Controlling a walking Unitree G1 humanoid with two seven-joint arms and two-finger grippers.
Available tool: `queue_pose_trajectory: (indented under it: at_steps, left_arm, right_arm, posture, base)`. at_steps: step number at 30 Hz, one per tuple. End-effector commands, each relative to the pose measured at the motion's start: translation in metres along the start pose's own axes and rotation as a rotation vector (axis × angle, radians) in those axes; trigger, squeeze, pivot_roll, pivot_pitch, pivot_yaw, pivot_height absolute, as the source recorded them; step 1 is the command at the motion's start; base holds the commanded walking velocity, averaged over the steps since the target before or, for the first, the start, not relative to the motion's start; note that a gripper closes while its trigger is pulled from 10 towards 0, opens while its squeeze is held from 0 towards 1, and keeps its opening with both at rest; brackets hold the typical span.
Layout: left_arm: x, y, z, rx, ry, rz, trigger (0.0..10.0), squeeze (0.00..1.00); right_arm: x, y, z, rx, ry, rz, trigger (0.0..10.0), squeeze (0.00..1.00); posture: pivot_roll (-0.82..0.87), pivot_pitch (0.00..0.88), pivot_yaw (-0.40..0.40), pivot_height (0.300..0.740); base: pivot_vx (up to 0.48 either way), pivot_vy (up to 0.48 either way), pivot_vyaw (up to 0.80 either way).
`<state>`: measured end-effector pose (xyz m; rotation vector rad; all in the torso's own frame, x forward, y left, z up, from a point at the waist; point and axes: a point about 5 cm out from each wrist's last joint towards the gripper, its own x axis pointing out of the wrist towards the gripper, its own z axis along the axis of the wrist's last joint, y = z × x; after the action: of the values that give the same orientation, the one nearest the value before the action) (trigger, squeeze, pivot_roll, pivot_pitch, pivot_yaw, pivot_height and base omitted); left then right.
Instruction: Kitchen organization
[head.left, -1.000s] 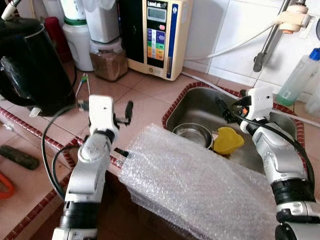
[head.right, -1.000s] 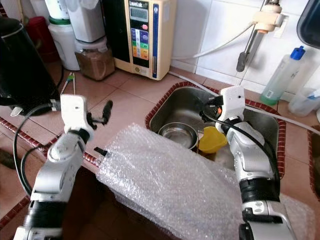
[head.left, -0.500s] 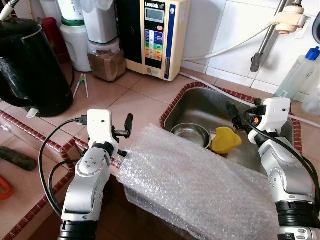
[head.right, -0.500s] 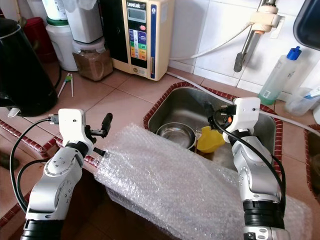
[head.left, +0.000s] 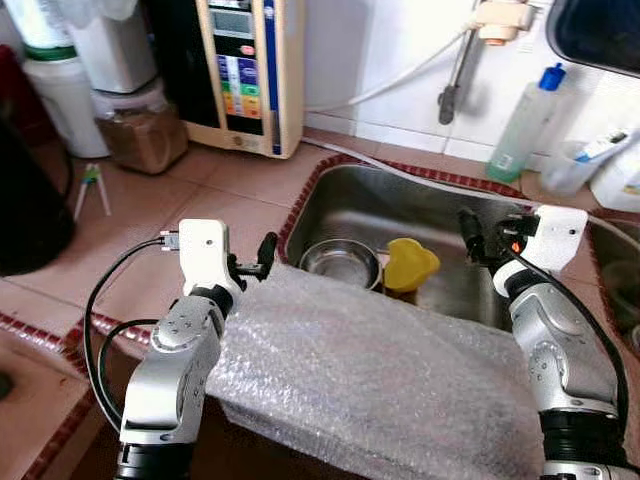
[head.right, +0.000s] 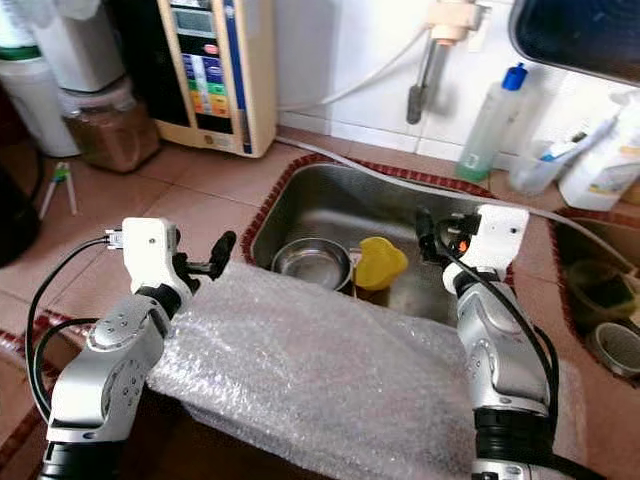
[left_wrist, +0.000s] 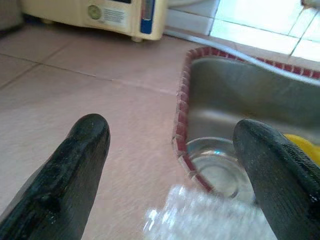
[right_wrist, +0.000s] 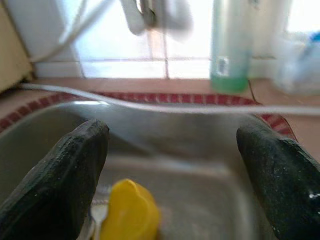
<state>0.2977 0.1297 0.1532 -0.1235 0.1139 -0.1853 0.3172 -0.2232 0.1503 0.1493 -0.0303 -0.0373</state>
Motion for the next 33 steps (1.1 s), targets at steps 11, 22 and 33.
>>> queue_pose_trajectory:
  at_steps: [11,22,33]
  left_arm:
    - [0.001,-0.009,0.002,-0.006,0.024,-0.047,10.0,0.00]
    - [-0.010,-0.009,0.013,0.095,-0.059,-0.062,10.0,0.00]
    - [-0.006,-0.007,0.030,0.099,-0.125,-0.034,10.0,0.00]
  right_arm:
    - [0.002,0.007,0.006,0.027,-0.004,0.006,10.0,0.06]
    - [0.003,0.014,0.020,-0.077,-0.070,0.068,10.0,0.00]
    - [0.018,0.007,0.048,-0.146,-0.153,0.076,10.0,0.00]
  posture:
    - [-0.04,0.049,-0.020,0.740]
    - [-0.04,0.041,-0.030,0.740]
    - [-0.04,0.037,-0.031,0.740]
  base:
    - [0.000,0.000,-0.56]
    - [0.000,0.000,0.00]
    - [0.000,0.000,0.00]
